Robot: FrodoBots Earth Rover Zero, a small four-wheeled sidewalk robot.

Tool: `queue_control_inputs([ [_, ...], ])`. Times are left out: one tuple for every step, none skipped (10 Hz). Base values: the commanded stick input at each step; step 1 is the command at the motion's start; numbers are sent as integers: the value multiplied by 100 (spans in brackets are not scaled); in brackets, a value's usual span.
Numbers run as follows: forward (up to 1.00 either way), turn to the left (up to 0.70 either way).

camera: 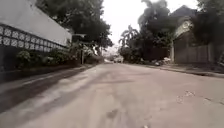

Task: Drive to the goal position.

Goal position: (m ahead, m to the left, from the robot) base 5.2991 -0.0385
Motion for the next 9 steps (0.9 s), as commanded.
queue_control_inputs([
  [85, 0],
  [85, 0],
  [85, 0],
  [85, -26],
  [85, -34],
  [85, 3],
  [85, 9],
  [85, 1],
  [85, 0],
])
